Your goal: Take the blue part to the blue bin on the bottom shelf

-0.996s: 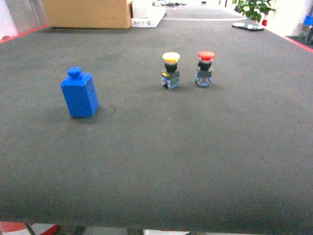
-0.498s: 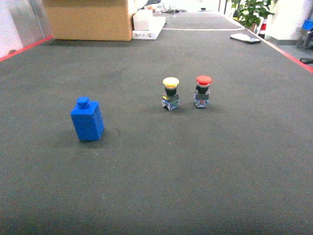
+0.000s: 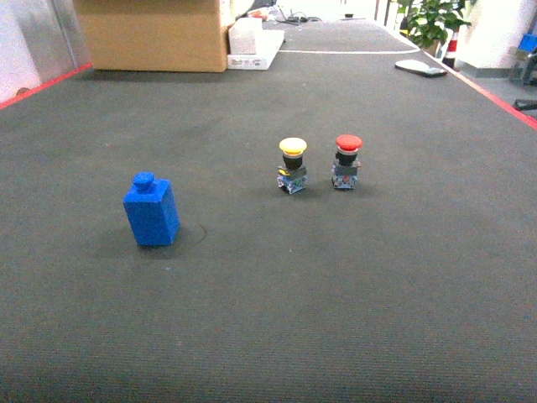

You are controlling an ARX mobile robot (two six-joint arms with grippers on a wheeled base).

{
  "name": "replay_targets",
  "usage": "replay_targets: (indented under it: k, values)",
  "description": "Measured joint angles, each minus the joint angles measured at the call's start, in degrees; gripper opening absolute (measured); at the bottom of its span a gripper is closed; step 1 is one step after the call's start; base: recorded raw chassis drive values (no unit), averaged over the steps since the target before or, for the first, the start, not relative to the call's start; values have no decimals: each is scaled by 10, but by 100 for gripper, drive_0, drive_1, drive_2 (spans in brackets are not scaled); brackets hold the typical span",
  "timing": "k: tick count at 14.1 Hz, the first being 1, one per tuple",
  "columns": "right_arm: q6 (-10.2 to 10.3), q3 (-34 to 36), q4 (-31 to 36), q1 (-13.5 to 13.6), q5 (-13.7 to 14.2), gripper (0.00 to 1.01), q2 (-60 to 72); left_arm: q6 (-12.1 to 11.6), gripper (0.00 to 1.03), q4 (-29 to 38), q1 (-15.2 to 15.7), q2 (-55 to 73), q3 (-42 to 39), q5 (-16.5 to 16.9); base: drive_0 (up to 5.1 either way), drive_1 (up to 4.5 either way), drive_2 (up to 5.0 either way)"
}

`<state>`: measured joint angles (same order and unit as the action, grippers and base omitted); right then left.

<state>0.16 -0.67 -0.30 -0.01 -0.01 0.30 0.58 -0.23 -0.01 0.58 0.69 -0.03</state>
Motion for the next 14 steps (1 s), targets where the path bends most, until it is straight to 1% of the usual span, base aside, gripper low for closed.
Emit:
replay_targets:
  k: [5,6,8,9,10,11,12,13,14]
  values:
    - [0,0,0,0,0,98,0,0,98,0,0,0,0,0,0,0,0]
    - [0,0,0,0,1,98,0,33,98,-93,-70,62,36,-136,0,0,0]
    - [0,0,0,0,0,98,0,52,98,-51,-126,141,41,-227,0,0,0]
    - [0,0,0,0,0,98,0,56,98,-9,-135,174,43,-252,0,0,0]
    - [0,0,0,0,0,98,0,59,98,69,-157,248,63,-262,0,0,0]
    - [0,0,0,0,0,98,0,60,98,124,-173,304,77,-254,0,0,0]
    - [0,0,0,0,0,98,0,64,98,179,-180,366,91,-235,0,0,0]
    - [0,0,0,0,0,98,0,66,98,236,-179,436,104,-219,0,0,0]
    - [0,0,0,0,0,98,0,68,98,312,-173,541,125,-193,0,0,0]
